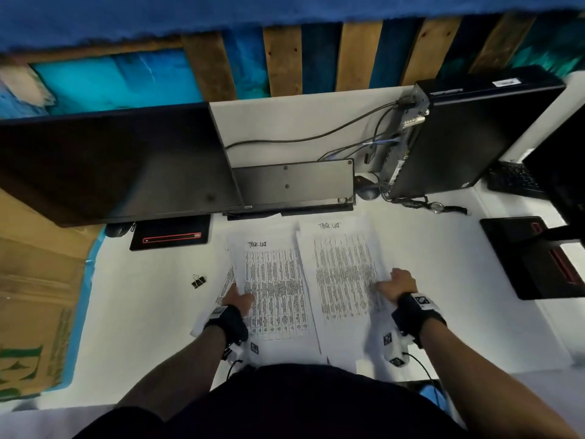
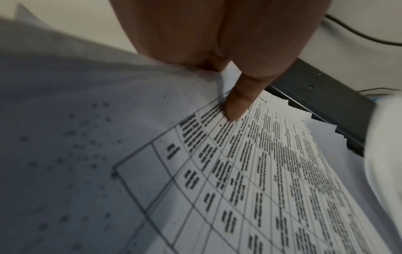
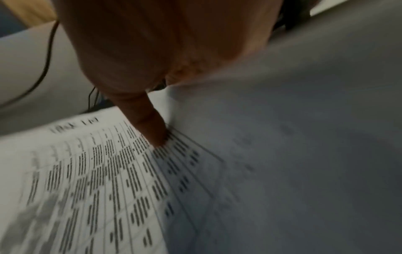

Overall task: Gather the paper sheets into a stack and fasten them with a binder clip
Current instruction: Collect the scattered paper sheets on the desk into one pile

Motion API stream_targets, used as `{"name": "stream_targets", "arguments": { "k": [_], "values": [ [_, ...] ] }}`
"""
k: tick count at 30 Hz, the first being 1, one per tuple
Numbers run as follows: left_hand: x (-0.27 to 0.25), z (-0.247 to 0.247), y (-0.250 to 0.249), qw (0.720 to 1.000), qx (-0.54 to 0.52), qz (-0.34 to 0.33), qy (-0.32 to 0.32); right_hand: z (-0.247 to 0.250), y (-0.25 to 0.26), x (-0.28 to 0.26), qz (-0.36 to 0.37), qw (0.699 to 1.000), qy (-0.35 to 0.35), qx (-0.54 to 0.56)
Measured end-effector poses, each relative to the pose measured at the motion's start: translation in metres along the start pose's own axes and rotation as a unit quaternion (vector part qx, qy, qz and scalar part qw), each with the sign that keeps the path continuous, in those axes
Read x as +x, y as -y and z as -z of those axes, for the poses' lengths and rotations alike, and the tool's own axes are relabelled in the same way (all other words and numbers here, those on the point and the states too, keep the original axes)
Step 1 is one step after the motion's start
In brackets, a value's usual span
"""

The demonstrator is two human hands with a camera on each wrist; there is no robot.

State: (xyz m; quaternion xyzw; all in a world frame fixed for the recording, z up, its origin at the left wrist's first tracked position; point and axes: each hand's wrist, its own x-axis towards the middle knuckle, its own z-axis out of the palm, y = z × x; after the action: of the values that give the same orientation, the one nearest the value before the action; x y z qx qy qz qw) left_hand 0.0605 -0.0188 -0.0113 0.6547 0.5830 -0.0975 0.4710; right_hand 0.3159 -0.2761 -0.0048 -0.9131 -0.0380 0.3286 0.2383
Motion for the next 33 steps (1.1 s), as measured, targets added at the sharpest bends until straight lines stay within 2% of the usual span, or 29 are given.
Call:
{"name": "stream_targets", "arguments": {
  "k": [2, 6, 7, 9, 11, 13, 16, 18, 20, 22, 24, 25, 27, 28, 29, 31, 33],
  "values": [
    [0.000, 0.000, 0.000, 1.000, 0.000, 0.003, -0.001, -0.008, 0.002, 0.000, 0.001, 1.000, -0.005, 0.005],
    [-0.002, -0.001, 0.000, 1.000, 0.010, 0.002, -0.008, -0.019, 0.006, 0.001, -0.019, 0.995, 0.096, 0.001],
    [-0.004, -0.001, -0.001, 1.000, 0.011, 0.003, -0.009, -0.019, 0.006, 0.002, -0.011, 0.995, 0.102, 0.004],
    [-0.006, -0.001, -0.004, 1.000, 0.006, 0.003, -0.009, -0.009, 0.007, 0.004, 0.009, 0.998, 0.063, 0.023],
    [-0.011, 0.000, -0.006, 1.000, 0.009, 0.008, -0.006, 0.013, 0.010, 0.006, 0.015, 0.995, -0.010, 0.100],
    [-0.012, 0.001, -0.005, 1.000, 0.006, 0.008, -0.002, 0.039, 0.016, 0.005, 0.034, 0.970, -0.046, 0.237],
    [-0.015, 0.002, -0.007, 1.000, -0.010, 0.000, -0.002, 0.080, 0.031, -0.007, 0.119, 0.898, -0.015, 0.424],
    [-0.013, 0.001, -0.007, 1.000, -0.016, -0.005, 0.003, 0.103, 0.044, -0.020, 0.185, 0.858, 0.017, 0.479],
    [-0.010, 0.001, -0.005, 1.000, -0.015, -0.012, 0.007, 0.111, 0.053, -0.029, 0.230, 0.821, 0.077, 0.518],
    [-0.008, 0.001, -0.004, 1.000, -0.013, -0.011, 0.012, 0.103, 0.060, -0.039, 0.248, 0.805, 0.130, 0.524],
    [-0.005, 0.002, -0.002, 1.000, -0.021, -0.007, 0.010, 0.076, 0.065, -0.045, 0.232, 0.826, 0.152, 0.490],
    [-0.003, 0.002, -0.002, 0.999, -0.030, -0.007, 0.010, 0.058, 0.065, -0.046, 0.209, 0.859, 0.148, 0.443],
    [-0.002, 0.001, -0.003, 0.998, -0.057, -0.002, 0.015, 0.017, 0.061, -0.044, 0.160, 0.935, 0.141, 0.284],
    [0.000, 0.001, -0.004, 0.997, -0.080, 0.000, 0.012, -0.004, 0.056, -0.040, 0.132, 0.964, 0.136, 0.186],
    [-0.005, 0.003, -0.007, 0.993, -0.118, 0.006, 0.012, -0.024, 0.050, -0.038, 0.112, 0.981, 0.128, 0.090],
    [-0.008, 0.003, -0.010, 0.977, -0.209, 0.017, 0.022, -0.059, 0.040, -0.035, 0.091, 0.988, 0.125, -0.007],
    [-0.009, 0.000, -0.012, 0.973, -0.225, -0.006, 0.054, -0.083, 0.035, -0.034, 0.083, 0.988, 0.133, -0.013]
  ]
}}
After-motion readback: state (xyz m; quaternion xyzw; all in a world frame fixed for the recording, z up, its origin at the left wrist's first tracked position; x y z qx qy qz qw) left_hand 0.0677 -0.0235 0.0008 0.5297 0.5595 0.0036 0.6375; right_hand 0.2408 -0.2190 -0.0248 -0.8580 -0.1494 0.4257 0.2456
